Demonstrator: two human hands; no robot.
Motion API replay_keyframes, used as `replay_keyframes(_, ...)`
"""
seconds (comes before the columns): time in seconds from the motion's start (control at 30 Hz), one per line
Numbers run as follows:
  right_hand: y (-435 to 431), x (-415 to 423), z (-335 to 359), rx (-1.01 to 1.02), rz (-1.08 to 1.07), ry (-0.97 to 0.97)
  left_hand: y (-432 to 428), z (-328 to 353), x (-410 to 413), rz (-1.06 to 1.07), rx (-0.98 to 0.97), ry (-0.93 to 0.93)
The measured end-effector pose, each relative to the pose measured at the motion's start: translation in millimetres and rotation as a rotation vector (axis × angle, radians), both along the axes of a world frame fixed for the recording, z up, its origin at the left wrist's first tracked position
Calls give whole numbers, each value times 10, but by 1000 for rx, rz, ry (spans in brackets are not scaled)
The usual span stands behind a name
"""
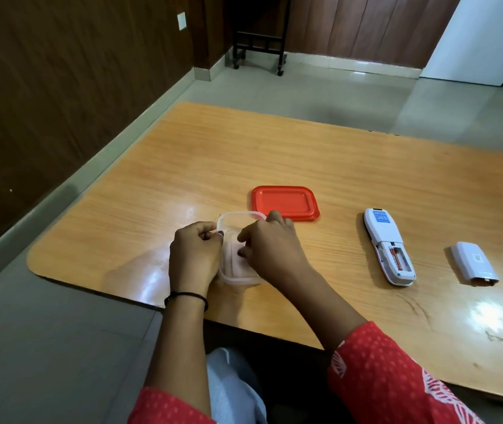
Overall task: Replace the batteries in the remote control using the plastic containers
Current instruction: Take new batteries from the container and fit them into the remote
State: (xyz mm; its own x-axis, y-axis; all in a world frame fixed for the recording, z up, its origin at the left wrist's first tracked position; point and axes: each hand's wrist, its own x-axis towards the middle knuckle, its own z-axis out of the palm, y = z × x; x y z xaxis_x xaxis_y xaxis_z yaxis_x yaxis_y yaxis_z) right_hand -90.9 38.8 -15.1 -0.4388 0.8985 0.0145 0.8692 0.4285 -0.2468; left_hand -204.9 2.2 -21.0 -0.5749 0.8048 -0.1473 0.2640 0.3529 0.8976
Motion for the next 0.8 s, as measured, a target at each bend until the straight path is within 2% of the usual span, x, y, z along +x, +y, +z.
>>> replay_keyframes(0.1,67,68,32,60,-65,190,-10,10,-4,5,-12,7)
replay_keyframes(0.17,122,126,83,142,-108,196,-8,12,-12,9,-10,5)
replay_keyframes(0.27,171,180,168,184,-49,-31,3,12,-10,1,-3,7)
replay_keyframes(0.33,179,174,220,101,25,-167,5,-2,-12,-1,2,18)
replay_keyframes(0.43,171,151,249,-49,81,-295,-1,-9,-12,-9,5,26)
replay_keyframes(0.53,155,121,226,-25,87,-342,5,-12,-13,-12,10,41)
replay_keyframes(0.7,144,121,181,25,89,-236,-3,-11,-1,-9,-3,72)
replay_keyframes(0.8,122,230,85,-19,5,86,-14,-9,26,-12,-29,151)
